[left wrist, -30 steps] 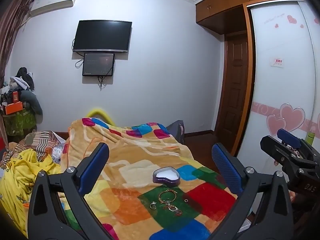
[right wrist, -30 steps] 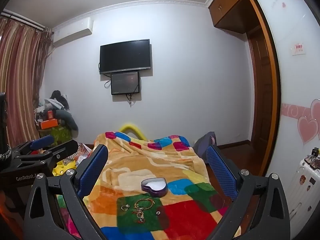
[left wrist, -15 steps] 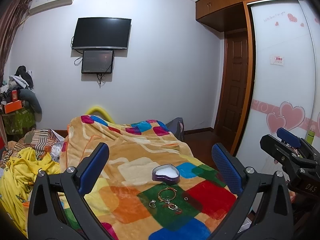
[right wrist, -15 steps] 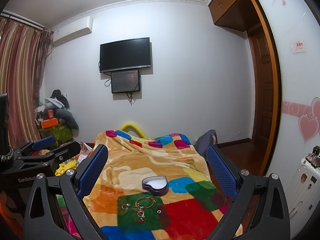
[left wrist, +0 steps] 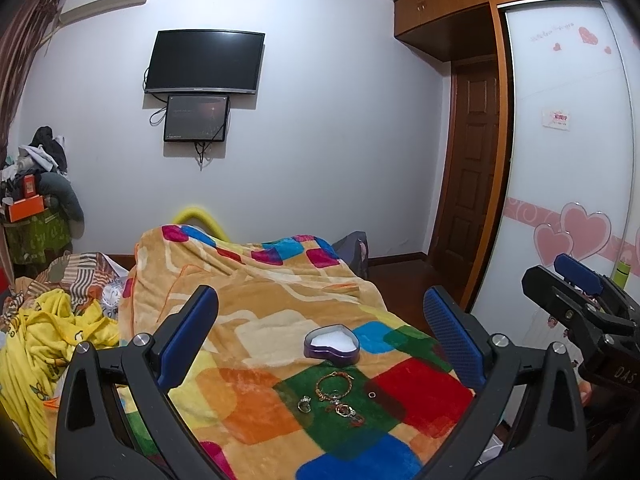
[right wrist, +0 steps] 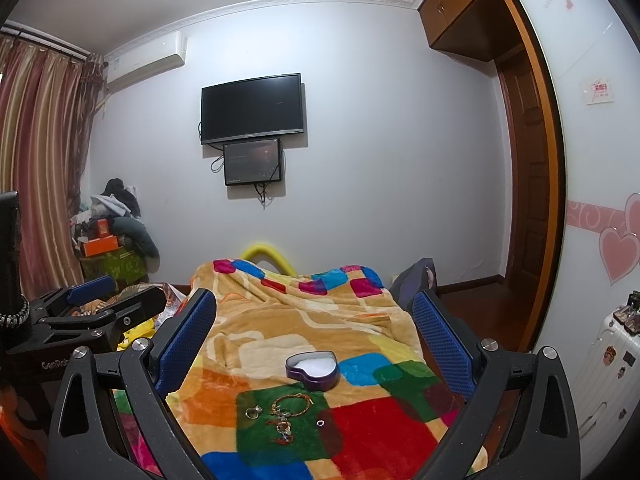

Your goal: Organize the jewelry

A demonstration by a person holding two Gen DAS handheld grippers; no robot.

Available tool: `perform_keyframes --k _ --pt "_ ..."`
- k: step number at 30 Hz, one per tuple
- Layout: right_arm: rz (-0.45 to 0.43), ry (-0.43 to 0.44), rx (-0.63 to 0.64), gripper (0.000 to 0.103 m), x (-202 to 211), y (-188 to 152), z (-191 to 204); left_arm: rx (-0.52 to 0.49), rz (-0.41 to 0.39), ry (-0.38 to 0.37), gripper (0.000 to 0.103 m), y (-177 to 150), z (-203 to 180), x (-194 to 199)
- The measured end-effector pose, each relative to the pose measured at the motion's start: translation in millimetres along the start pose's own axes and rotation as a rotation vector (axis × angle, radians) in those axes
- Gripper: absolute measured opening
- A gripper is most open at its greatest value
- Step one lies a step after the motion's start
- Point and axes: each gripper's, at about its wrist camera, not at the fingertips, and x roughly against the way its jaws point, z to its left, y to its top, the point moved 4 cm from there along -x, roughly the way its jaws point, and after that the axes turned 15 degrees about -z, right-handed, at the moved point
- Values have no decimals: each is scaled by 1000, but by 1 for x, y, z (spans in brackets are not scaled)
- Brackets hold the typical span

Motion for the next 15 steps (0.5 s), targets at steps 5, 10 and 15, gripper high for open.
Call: perform_keyframes --k 5,10,15 --pt "1 0 -4 98 1 0 2 9 4 3 103 1 1 -2" --pt "6 -1 -7 98 -1 2 0 8 7 9 103 1 2 -3" --pt "8 -1 -8 98 -2 2 0 6 8 10 103 1 2 -3"
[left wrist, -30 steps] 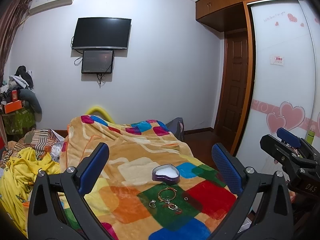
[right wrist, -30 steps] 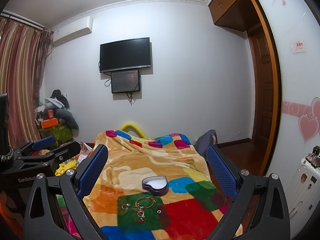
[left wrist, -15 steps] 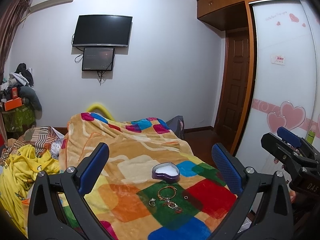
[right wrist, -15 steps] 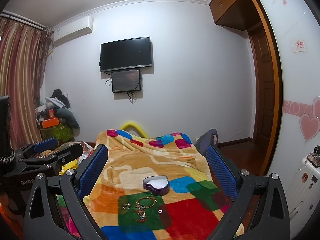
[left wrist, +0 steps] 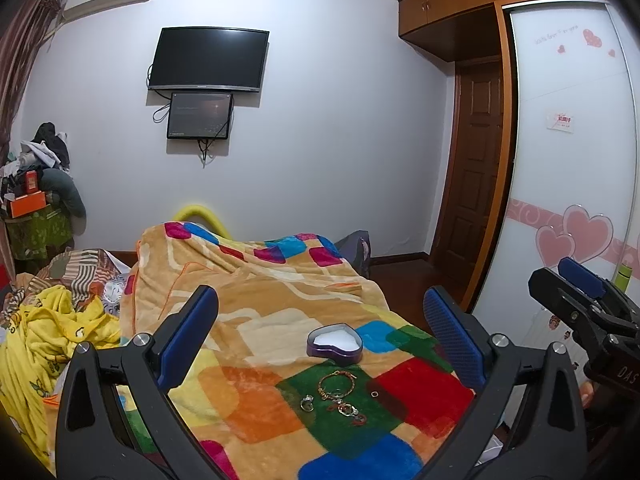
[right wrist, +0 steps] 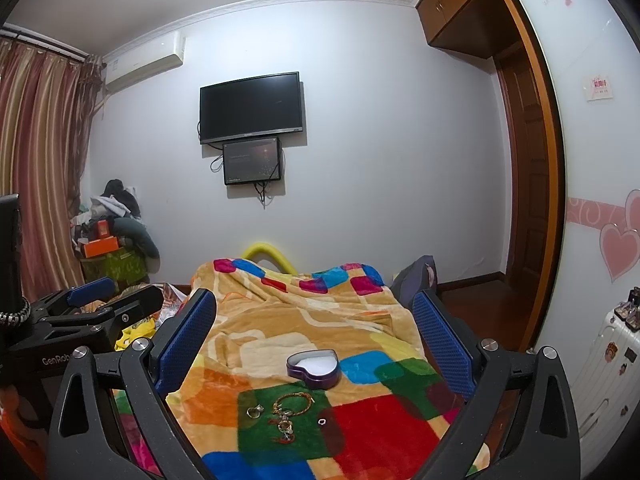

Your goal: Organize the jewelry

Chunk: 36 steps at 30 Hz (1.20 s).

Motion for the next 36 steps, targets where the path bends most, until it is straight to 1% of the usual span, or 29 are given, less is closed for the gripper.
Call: perform_keyframes --k 24,31,36 --pt "12 -8 -20 98 1 -1 -5 4 6 0 103 -5 0 -4" --pt "31 -7 -27 98 -3 -4 -5 8 19 2 103 -8 2 -10" --pt "65 -12 -31 98 -14 -10 -10 8 42 12 103 -14 8 -22"
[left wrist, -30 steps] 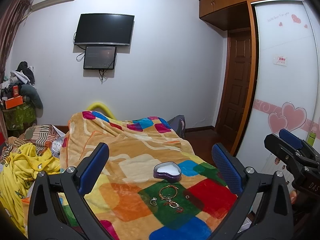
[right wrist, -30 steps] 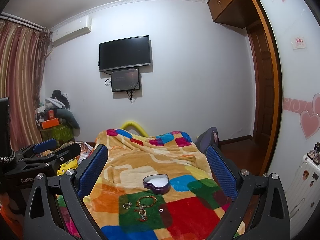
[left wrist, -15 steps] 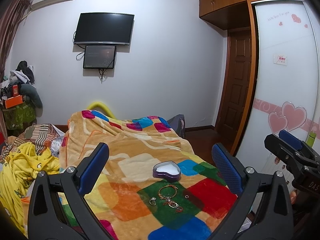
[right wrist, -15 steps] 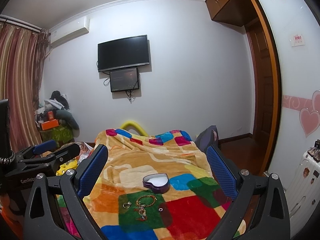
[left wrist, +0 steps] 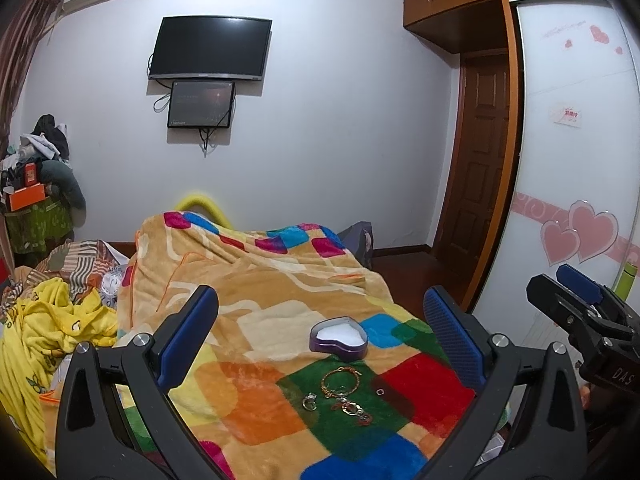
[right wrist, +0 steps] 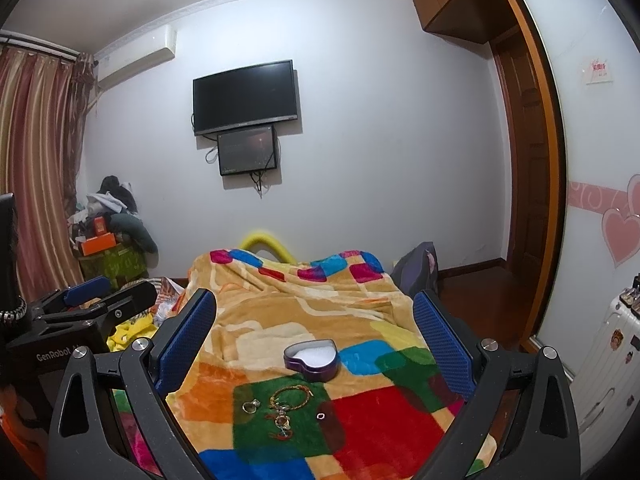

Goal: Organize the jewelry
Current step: 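Grasp the silver stone ring with the left gripper while the right grasps a small silver ring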

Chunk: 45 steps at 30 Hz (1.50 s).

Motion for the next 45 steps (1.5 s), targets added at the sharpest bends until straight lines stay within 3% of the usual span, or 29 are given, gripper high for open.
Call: perform_keyframes --k 12,19,24,30,32,41,45 --pt "197 -56 18 98 -42 -53 -26 -19 148 119 103 -47 45 -59" --pt "326 -66 39 98 -61 -90 -36 -30 276 178 88 -87 76 -90" --pt "404 -38 28 94 -73 -119 -38 6 426 114 75 -124 81 -108" --pt "516 25 -15 71 -84 -152 -39 -10 536 13 66 -155 60 -115" --pt "545 50 -18 61 -87 -160 -37 -2 573 -20 58 -165 53 -117" --pt "621 140 -39 33 -96 -187 -30 20 649 -154 32 -185 32 -127" --pt "627 155 -23 26 -97 -191 -26 -3 684 -188 30 -196 23 -128"
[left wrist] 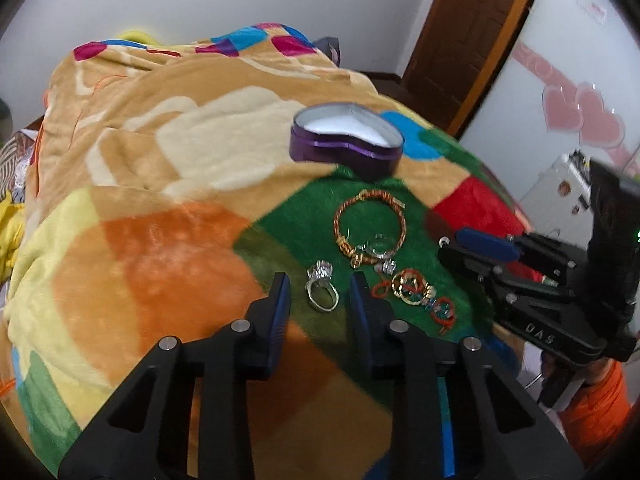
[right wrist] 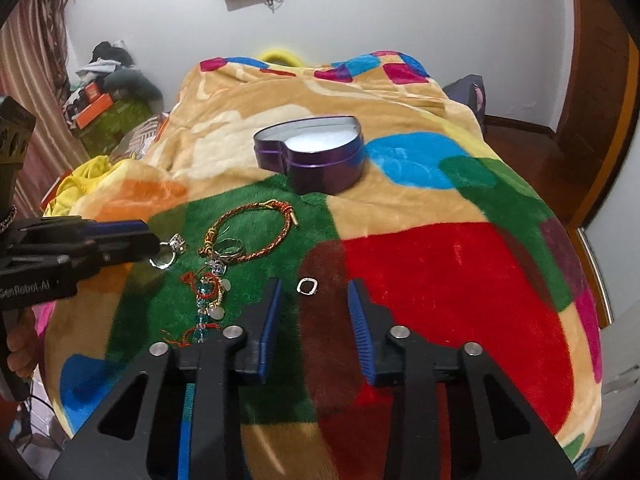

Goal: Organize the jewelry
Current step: 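Grasp the silver stone ring with the left gripper while the right grasps a small silver ring, then carry both rings into the purple heart tin and open both grippers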

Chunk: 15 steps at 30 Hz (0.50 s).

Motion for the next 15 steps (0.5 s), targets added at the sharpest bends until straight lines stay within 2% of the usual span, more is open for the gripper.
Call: perform_keyframes --k 6,8,15 --pt "6 10 20 17 -4 -2 6 -15 15 13 29 -7 -2 -11" --pt "6 14 23 12 -6 -2 7 -34 14 25 22 -8 -3 -12" --pt "2 19 19 9 -7 0 7 -26 4 30 19 -7 -2 -9"
